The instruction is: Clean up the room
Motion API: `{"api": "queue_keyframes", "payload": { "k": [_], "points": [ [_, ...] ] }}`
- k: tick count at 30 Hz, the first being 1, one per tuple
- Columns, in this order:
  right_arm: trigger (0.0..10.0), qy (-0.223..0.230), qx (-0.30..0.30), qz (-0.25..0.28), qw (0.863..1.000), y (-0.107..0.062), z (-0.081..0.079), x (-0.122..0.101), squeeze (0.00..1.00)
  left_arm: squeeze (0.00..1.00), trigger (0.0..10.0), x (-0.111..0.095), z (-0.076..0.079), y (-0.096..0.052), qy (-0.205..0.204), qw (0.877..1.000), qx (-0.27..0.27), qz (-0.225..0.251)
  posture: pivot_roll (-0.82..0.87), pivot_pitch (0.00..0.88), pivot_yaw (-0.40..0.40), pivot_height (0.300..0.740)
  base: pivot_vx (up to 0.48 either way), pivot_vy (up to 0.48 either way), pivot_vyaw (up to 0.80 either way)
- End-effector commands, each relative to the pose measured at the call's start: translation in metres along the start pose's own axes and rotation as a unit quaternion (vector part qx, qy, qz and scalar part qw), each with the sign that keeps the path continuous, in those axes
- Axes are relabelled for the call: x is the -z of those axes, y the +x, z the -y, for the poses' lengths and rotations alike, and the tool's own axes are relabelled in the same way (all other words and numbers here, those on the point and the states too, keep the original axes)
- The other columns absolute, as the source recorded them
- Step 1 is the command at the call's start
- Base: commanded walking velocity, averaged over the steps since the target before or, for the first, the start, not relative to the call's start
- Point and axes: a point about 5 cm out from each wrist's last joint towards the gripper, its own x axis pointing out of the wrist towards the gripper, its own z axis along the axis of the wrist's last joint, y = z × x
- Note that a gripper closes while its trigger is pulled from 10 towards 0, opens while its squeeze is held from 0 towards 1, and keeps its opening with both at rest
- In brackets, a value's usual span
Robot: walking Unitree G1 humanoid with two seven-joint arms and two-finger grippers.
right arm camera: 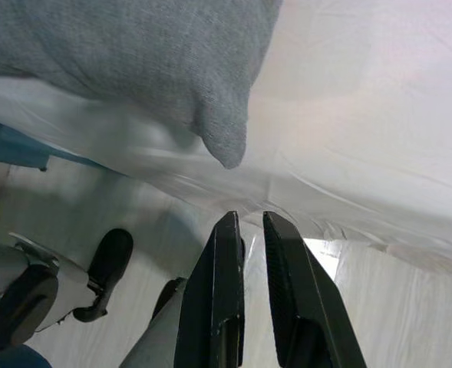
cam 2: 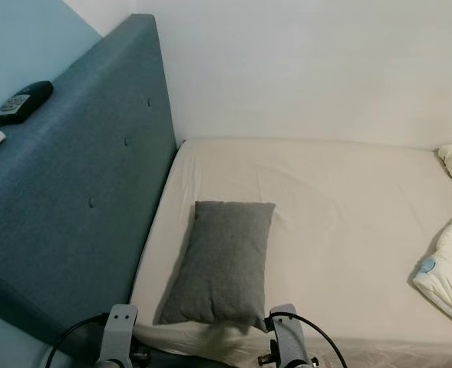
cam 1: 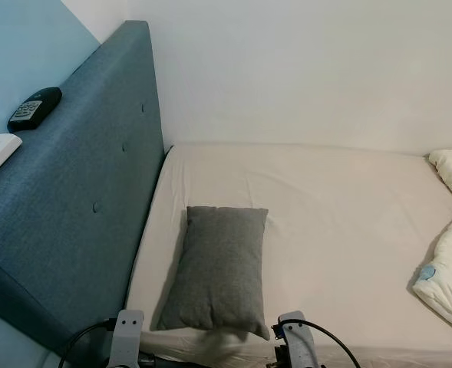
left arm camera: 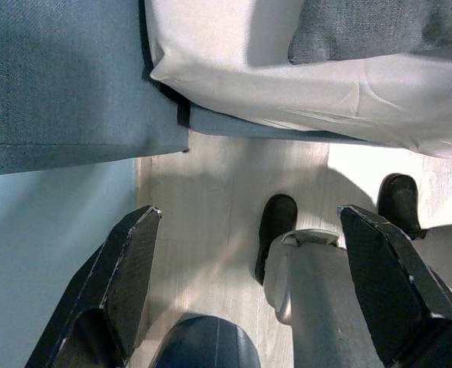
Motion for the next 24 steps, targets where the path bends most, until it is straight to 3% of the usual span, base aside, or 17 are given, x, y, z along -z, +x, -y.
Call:
{"api": "queue_keyframes", "payload": {
  "k": [1, 9, 15, 24],
  "points": [
    [10.0, 0.003, 0.004, -0.018, 1.0, -0.0012, 0.0015, 0.0061, 0.0, 0.0, 10.0, 0.007, -0.0023, -0.0012, 0.005, 1.0, -0.005, -0.014, 0.03, 0.137, -0.07, 0.74, 0.0, 0.0, 0.0],
    [10.0, 0.024, 0.004, -0.031, 0.999, -0.0011, 0.0014, 0.0084, 0.0, 0.0, 10.0, 0.0083, -0.0008, -0.0014, 0.009, 1.0, -0.003, -0.018, 0.02, 0.137, -0.066, 0.74, 0.0, 0.0, 0.0],
    [10.0, 0.004, 0.013, -0.031, 0.999, -0.0013, 0.0038, 0.0082, 0.0, 0.0, 10.0, 0.0053, 0.0004, -0.0005, 0.011, 1.0, 0.0, -0.016, 0.02, 0.136, -0.061, 0.74, 0.0, 0.0, 0.0],
    [10.0, 0.014, 0.015, -0.037, 0.999, -0.0018, 0.0038, 0.0105, 0.0, 0.0, 10.0, 0.0041, -0.0001, -0.0001, 0.019, 1.0, 0.002, -0.016, 0.02, 0.138, -0.057, 0.74, 0.0, 0.0, 0.0]
  ]
}}
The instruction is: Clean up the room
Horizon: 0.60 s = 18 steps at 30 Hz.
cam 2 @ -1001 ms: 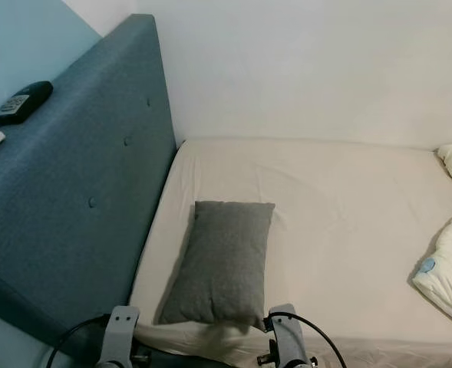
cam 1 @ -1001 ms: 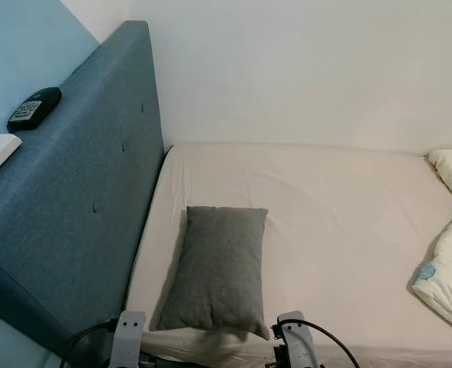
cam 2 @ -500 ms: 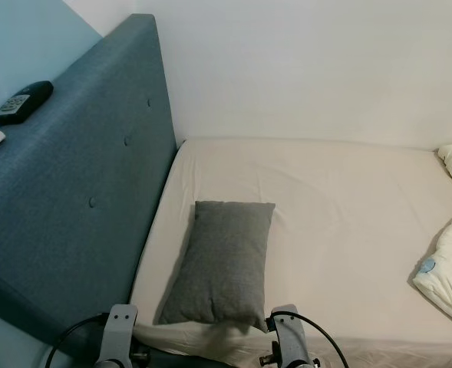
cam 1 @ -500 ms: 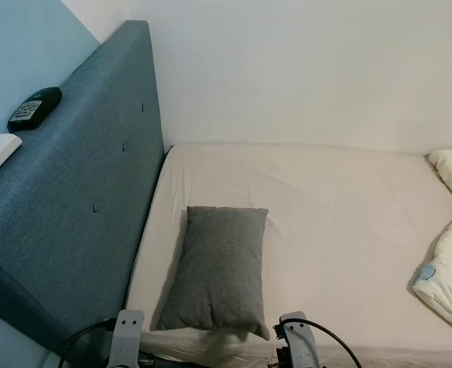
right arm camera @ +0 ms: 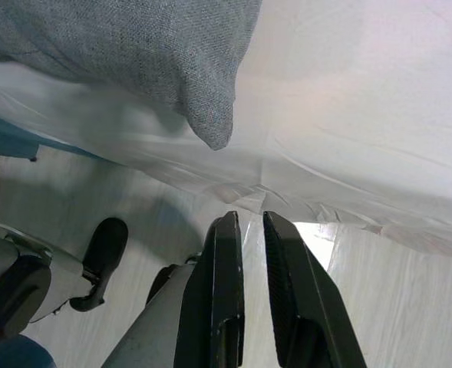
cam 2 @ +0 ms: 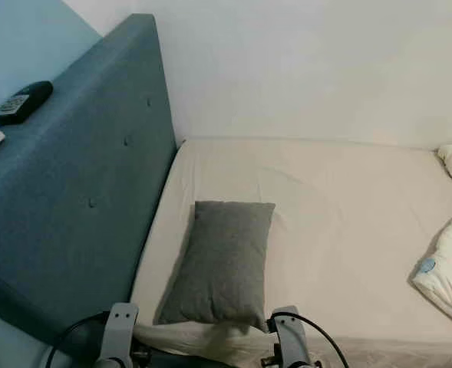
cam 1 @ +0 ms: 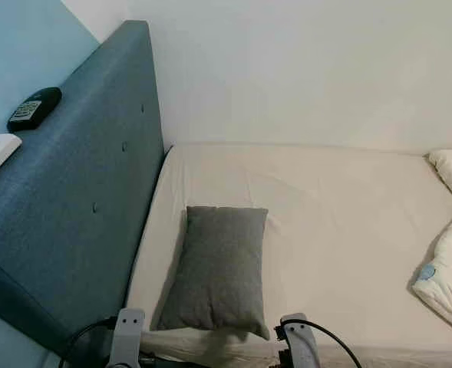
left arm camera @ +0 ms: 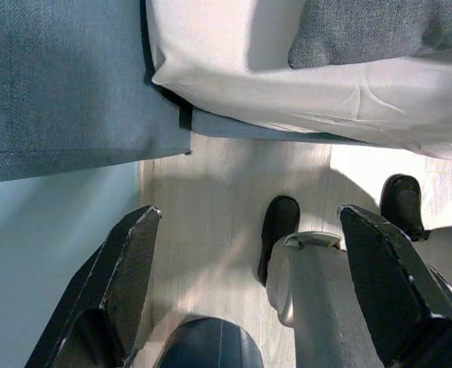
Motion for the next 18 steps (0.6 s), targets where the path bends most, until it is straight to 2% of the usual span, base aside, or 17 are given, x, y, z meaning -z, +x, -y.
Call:
{"api": "queue_keyframes", "payload": {
  "k": [1, 18],
  "points": [
    [10.0, 0.008, 0.003, -0.016, 1.0, -0.0016, 0.0017, 0.0067, 0.0, 0.0, 10.0, 0.0073, -0.0014, -0.001, 0.01, 1.0, 0.0, -0.018, 0.02, 0.138, -0.057, 0.74, 0.0, 0.0, 0.0],
    [10.0, 0.004, 0.002, -0.022, 1.0, -0.0024, 0.0018, 0.0094, 0.0, 0.0, 10.0, 0.0109, -0.0004, -0.0018, 0.018, 1.0, 0.001, -0.023, 0.03, 0.136, -0.059, 0.74, 0.0, 0.0, 0.0]
  ]
}}
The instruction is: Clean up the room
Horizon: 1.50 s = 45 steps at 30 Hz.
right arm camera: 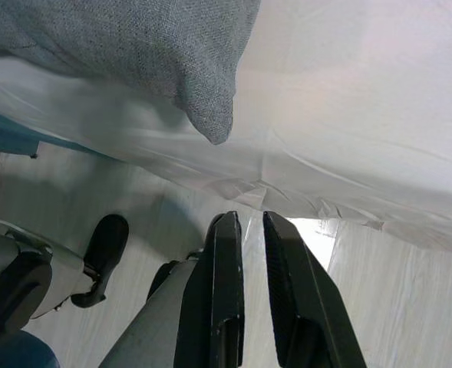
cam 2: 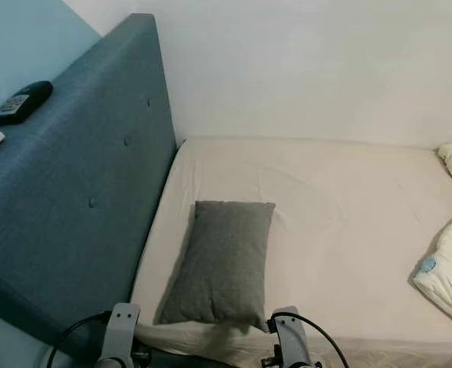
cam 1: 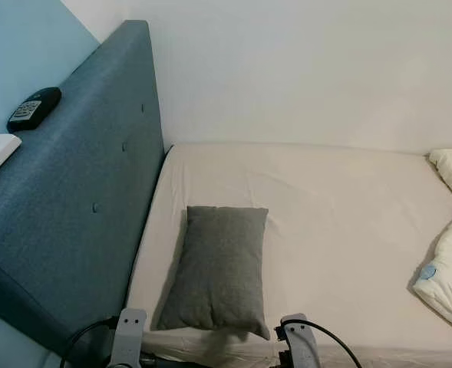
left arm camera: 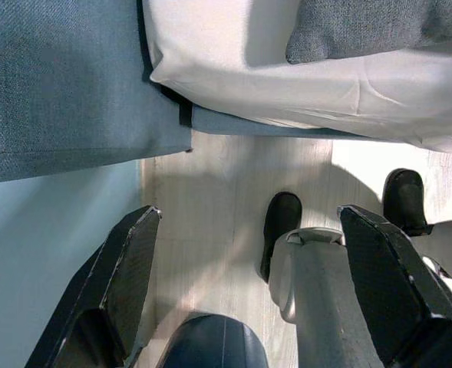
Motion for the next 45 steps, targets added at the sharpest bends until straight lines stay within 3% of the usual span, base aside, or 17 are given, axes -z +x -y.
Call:
{"api": "queue_keyframes", "payload": {
  "k": [1, 45],
  "points": [
    [10.0, 0.003, 0.002, -0.017, 1.0, -0.0022, 0.0017, 0.0081, 0.0, 0.0, 10.0, 0.0097, -0.0014, -0.0017, 0.01, 1.0, -0.001, -0.018, 0.03, 0.135, -0.059, 0.74, 0.0, 0.0, 0.0],
    [10.0, -0.011, 0.006, -0.014, 1.0, -0.0013, 0.0023, 0.0055, 0.0, 0.0, 10.0, 0.0097, -0.0001, -0.0016, 0.015, 1.0, 0.001, -0.018, 0.03, 0.124, -0.057, 0.74, 0.0, 0.0, 0.0]
  ]
}}
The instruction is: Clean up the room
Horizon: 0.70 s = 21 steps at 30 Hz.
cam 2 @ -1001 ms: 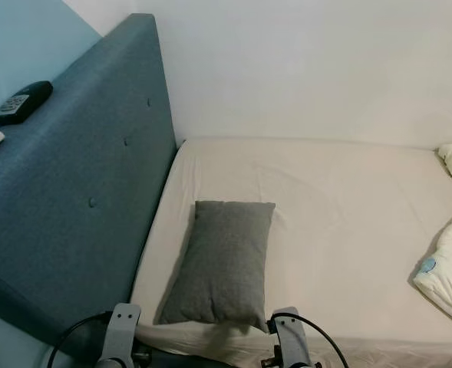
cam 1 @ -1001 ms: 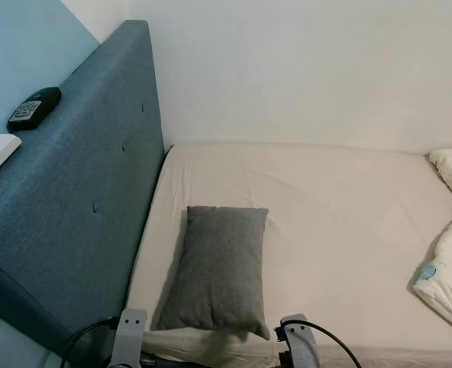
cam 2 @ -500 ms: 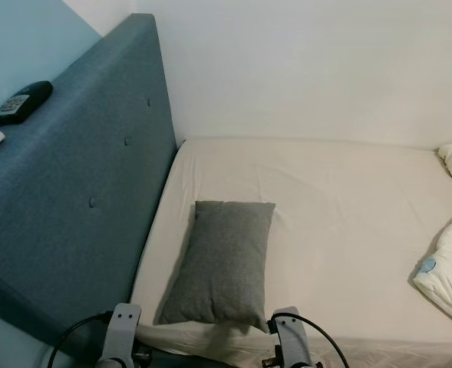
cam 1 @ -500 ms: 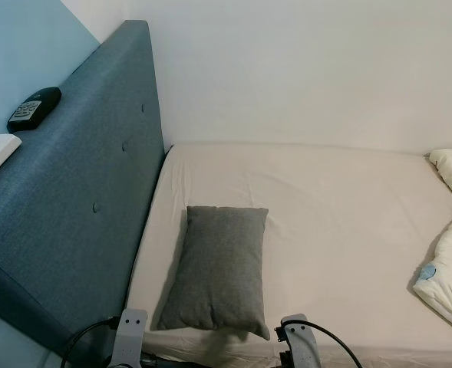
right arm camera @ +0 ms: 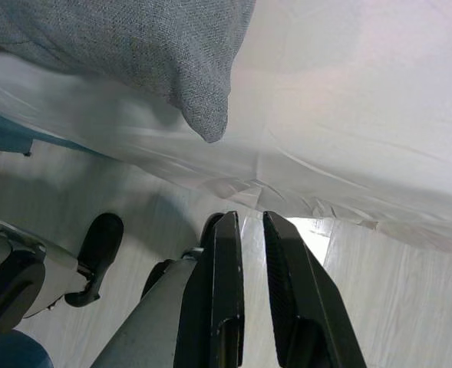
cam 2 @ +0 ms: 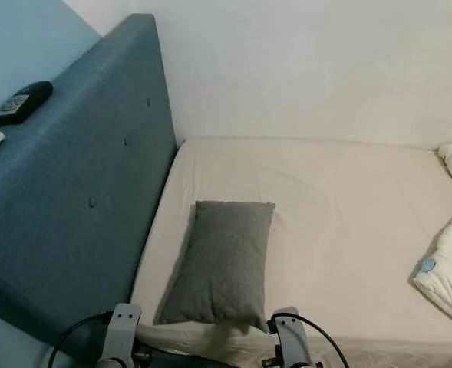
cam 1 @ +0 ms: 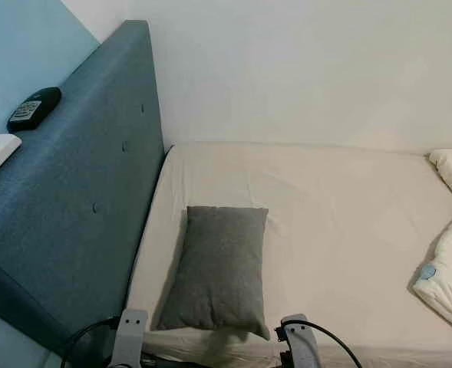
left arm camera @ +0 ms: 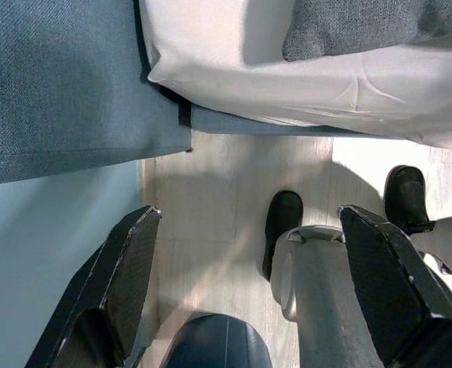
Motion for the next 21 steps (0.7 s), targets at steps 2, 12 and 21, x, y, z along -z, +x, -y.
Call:
{"api": "queue_keyframes", "payload": {
  "k": [2, 12, 21],
  "points": [
    [10.0, -0.004, 0.001, -0.014, 1.0, -0.0011, 0.0011, 0.0053, 0.0, 0.0, 10.0, 0.0089, -0.0007, -0.0014, 0.01, 1.0, -0.001, -0.017, 0.03, 0.125, -0.058, 0.74, 0.0, 0.0, 0.0],
    [10.0, -0.005, 0.003, -0.013, 1.0, -0.0011, 0.0017, 0.0052, 0.0, 0.0, 10.0, 0.0086, 0.0004, -0.0014, 0.008, 1.0, -0.001, -0.015, 0.02, 0.128, -0.055, 0.74, 0.0, 0.0, 0.0],
    [10.0, -0.003, 0.004, -0.011, 1.0, -0.0012, 0.0022, 0.0049, 0.0, 0.0, 10.0, 0.0078, -0.0003, -0.0012, -0.001, 1.0, -0.003, -0.015, 0.02, 0.129, -0.054, 0.74, 0.0, 0.0, 0.0]
  ]
}}
